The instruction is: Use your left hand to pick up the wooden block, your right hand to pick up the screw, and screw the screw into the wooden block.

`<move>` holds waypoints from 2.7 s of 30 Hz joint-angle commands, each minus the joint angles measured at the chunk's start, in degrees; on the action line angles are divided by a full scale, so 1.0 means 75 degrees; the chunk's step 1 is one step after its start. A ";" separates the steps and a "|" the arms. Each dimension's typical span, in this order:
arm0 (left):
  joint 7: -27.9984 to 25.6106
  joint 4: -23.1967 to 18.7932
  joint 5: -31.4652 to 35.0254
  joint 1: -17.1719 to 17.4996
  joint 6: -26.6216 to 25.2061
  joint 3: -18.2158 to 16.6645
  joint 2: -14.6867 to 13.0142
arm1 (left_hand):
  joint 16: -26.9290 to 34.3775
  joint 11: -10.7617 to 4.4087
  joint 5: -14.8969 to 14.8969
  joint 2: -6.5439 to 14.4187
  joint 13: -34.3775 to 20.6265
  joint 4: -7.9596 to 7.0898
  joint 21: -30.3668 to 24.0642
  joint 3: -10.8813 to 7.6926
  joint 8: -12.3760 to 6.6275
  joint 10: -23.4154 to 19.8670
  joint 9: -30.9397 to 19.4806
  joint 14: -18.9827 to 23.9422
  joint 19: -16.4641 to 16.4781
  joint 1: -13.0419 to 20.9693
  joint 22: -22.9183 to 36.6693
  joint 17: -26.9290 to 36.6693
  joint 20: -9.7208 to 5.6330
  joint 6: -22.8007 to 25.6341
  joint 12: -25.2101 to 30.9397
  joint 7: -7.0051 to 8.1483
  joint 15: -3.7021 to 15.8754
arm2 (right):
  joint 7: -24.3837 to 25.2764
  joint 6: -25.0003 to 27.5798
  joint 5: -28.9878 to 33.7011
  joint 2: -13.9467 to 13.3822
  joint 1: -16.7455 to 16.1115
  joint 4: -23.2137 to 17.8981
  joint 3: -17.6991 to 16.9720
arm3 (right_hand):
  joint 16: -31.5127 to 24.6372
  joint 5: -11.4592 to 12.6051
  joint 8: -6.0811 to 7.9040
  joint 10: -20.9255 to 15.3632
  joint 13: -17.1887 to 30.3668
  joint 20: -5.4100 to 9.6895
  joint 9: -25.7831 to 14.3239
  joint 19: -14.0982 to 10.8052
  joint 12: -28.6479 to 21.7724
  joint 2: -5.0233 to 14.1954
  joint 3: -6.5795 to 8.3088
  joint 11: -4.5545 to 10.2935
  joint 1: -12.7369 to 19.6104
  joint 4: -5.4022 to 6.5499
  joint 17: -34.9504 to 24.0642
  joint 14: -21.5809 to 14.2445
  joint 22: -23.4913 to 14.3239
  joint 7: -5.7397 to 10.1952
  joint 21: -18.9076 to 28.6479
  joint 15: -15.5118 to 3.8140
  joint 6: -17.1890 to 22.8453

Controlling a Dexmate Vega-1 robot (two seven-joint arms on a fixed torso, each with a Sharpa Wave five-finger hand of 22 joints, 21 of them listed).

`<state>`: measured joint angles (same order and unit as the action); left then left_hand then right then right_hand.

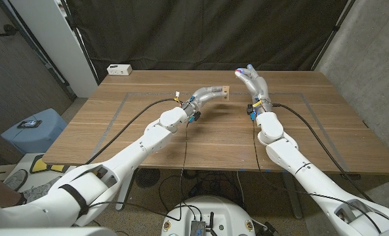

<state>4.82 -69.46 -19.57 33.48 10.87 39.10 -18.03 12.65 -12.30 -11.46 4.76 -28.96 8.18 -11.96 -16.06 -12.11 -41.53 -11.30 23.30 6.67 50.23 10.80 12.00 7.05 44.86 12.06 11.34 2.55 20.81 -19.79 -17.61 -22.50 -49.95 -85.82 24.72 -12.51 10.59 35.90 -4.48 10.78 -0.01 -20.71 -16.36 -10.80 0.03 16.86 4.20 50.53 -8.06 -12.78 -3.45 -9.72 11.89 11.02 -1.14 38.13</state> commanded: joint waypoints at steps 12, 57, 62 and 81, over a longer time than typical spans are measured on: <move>-0.0186 -0.0492 -0.0146 0.0320 -0.0172 -0.0055 -0.0079 | 0.0014 -0.0004 -0.0043 0.0019 -0.0008 0.0013 -0.0046 -0.0086 -0.0031 0.0041 -0.0017 0.0043 0.0024 -0.0026 0.0012 -0.0001 0.0068 0.0137 0.0011 -0.0111 0.0454 | -0.0262 -0.0344 -0.0244 0.0166 -0.0193 -0.0022 0.0037 | 0.0024 -0.0015 -0.0085 0.0164 0.0046 0.0016 0.0057 0.0113 0.0023 0.0130 0.0075 0.0099 0.0170 -0.0101 -0.0008 0.0082 -0.0032 0.0066 -0.0022 -0.0004 -0.0113; -0.0304 -0.0692 -0.0135 0.0410 -0.0267 -0.0007 -0.0074 | 0.0031 -0.0003 -0.0040 0.0024 -0.0003 0.0034 -0.0052 -0.0111 -0.0015 0.0060 -0.0020 0.0052 0.0037 -0.0030 0.0013 -0.0003 0.0098 0.0093 0.0017 -0.0127 0.0419 | -0.0597 -0.0381 -0.0510 0.0187 -0.0428 -0.0250 0.0110 | 0.0039 -0.0039 -0.0167 0.0338 0.0048 0.0008 0.0179 0.0214 0.0002 0.0220 0.0104 0.0174 0.0324 -0.0126 0.0001 0.0181 -0.0033 0.0079 -0.0012 -0.0028 -0.0213; -0.0361 -0.0798 -0.0027 0.0399 -0.0301 0.0013 -0.0143 | 0.0031 -0.0002 -0.0039 0.0029 -0.0003 0.0029 -0.0052 -0.0114 -0.0013 0.0066 -0.0020 0.0048 0.0036 -0.0040 0.0013 -0.0002 0.0104 0.0086 0.0017 -0.0134 0.0411 | -0.0593 -0.0372 -0.0493 0.0188 -0.0431 -0.0237 0.0122 | 0.0037 -0.0041 -0.0166 0.0337 0.0048 0.0004 0.0181 0.0217 -0.0003 0.0216 0.0100 0.0168 0.0324 -0.0126 0.0002 0.0180 -0.0033 0.0079 -0.0011 -0.0019 -0.0211; -0.0647 -0.1105 0.0368 0.0412 -0.0524 0.0110 -0.0276 | 0.0036 0.0001 -0.0037 0.0017 -0.0001 0.0040 -0.0057 -0.0115 -0.0017 0.0067 -0.0020 0.0055 0.0051 -0.0041 0.0013 -0.0008 0.0085 0.0097 0.0022 -0.0138 0.0412 | -0.0532 -0.0373 -0.0469 0.0143 -0.0354 -0.0148 0.0022 | 0.0035 -0.0044 -0.0165 0.0345 0.0047 -0.0004 0.0190 0.0242 -0.0016 0.0220 0.0083 0.0181 0.0317 -0.0113 0.0000 0.0200 -0.0033 0.0077 -0.0009 -0.0010 -0.0219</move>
<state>1.05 -77.03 -17.82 36.50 7.38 39.83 -19.94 12.65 -12.20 -11.31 4.66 -28.96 8.56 -11.96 -16.47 -11.89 -41.21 -11.32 23.31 6.88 50.19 10.80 12.01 7.25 44.78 12.06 10.63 2.56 16.52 -22.69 -21.34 -21.14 -52.98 -87.30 25.30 -12.25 10.37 34.73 -2.13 11.05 -0.01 -19.12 -14.52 -10.58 1.68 17.56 5.32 52.19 -8.77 -12.80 -2.12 -9.72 12.38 11.00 -1.02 36.62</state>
